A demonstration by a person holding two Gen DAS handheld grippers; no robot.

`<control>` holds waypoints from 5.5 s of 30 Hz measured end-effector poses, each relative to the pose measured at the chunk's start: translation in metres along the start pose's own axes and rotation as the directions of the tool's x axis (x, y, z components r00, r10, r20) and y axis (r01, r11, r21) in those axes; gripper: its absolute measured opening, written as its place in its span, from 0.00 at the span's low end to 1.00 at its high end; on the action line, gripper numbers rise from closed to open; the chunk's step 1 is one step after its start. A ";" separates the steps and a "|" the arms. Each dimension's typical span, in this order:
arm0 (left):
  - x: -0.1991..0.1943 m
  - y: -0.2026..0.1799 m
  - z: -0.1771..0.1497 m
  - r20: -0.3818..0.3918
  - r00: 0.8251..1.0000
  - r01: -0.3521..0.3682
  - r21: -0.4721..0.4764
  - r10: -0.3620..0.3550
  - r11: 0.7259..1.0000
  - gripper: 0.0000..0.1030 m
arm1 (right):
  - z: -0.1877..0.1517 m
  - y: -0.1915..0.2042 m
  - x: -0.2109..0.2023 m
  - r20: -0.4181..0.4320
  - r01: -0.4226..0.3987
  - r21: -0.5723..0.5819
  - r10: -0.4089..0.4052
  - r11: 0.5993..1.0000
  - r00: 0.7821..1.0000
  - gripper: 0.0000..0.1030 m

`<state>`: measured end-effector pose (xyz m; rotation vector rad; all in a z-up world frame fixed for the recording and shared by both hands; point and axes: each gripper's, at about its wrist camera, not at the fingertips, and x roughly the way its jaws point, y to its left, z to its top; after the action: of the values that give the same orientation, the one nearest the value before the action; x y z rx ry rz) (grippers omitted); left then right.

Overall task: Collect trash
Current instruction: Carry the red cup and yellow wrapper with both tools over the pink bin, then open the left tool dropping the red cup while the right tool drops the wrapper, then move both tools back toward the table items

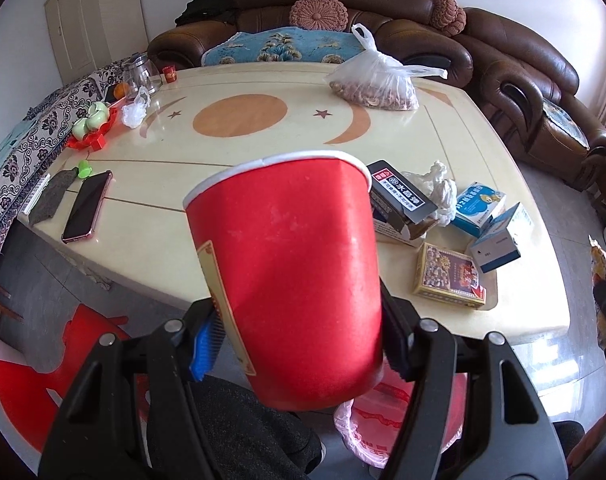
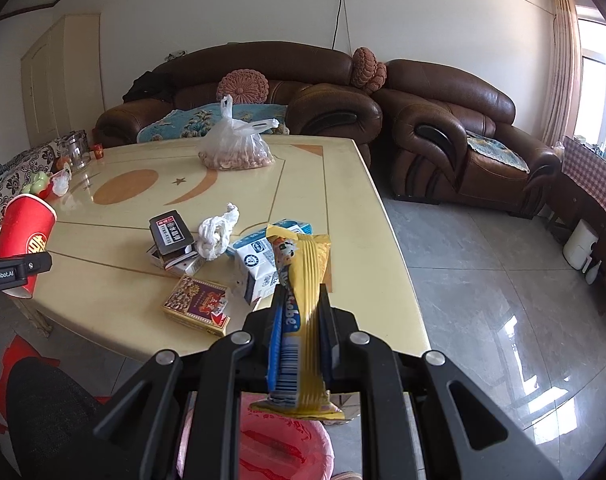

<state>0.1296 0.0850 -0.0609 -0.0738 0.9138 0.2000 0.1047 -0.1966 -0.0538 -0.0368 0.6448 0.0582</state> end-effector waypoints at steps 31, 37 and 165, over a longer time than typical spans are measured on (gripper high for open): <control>-0.024 -0.048 -0.108 -0.073 0.992 0.114 0.209 -0.101 0.971 0.62 | -0.078 0.036 -0.052 -0.094 -0.072 -0.017 0.070 0.997 0.993 0.15; -0.004 -0.060 -0.122 -0.130 0.985 0.139 0.243 -0.109 0.960 0.62 | -0.091 0.033 -0.035 -0.151 -0.081 0.002 0.080 0.997 0.985 0.15; 0.050 -0.065 0.150 -0.415 0.894 0.219 0.071 -0.171 0.973 0.86 | 0.127 -0.068 0.083 -0.275 -0.290 0.404 0.418 0.868 0.866 0.84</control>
<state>0.2895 0.0503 -0.0103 -0.1013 1.3252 -0.0625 0.2514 -0.2543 -0.0007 0.4329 1.0134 0.3051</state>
